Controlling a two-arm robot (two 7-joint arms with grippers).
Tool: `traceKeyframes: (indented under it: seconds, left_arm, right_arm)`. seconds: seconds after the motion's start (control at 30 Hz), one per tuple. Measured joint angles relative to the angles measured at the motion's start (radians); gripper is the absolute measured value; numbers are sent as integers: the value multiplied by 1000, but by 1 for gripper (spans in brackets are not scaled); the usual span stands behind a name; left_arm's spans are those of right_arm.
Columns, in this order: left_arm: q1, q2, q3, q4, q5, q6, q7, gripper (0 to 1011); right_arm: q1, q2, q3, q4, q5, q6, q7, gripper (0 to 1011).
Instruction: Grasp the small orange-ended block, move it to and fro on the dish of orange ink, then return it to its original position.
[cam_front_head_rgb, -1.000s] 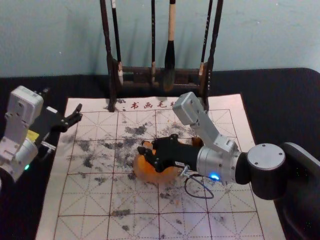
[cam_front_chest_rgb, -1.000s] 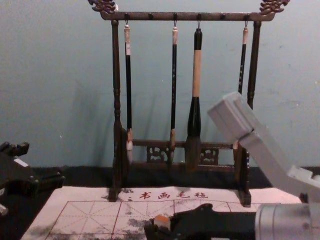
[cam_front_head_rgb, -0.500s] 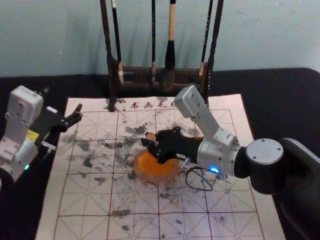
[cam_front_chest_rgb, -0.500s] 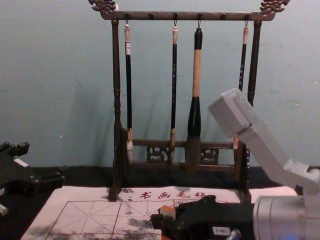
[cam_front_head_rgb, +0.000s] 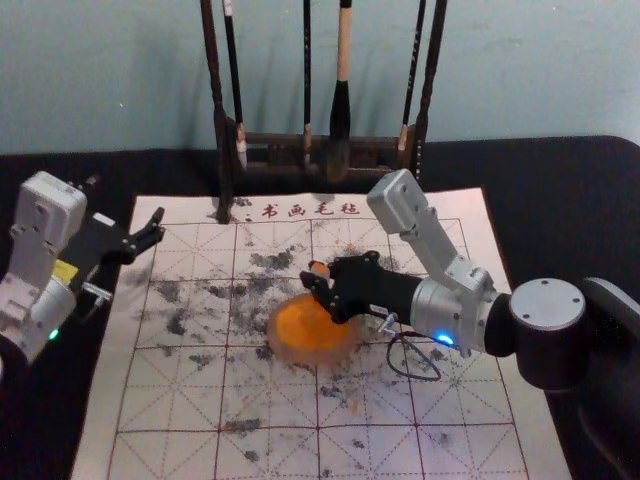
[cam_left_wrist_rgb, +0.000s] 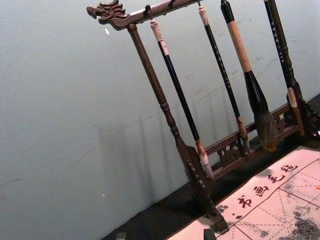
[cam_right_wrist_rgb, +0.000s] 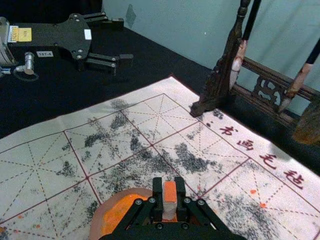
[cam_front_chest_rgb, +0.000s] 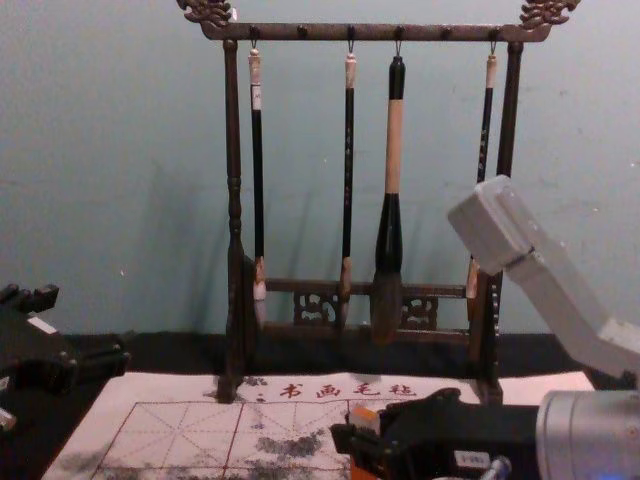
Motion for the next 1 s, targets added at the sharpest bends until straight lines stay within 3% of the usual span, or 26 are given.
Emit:
traceKeyframes:
  seconds: [0.43,1.0]
  left_arm:
    - [0,0,0,0,0,0,0,1001]
    - [0,0,0,0,0,0,0,1002]
  right_arm:
    - [-47,40,28,-56,16,11,4,110]
    - [-78,57,10,-101,34,21,26,111]
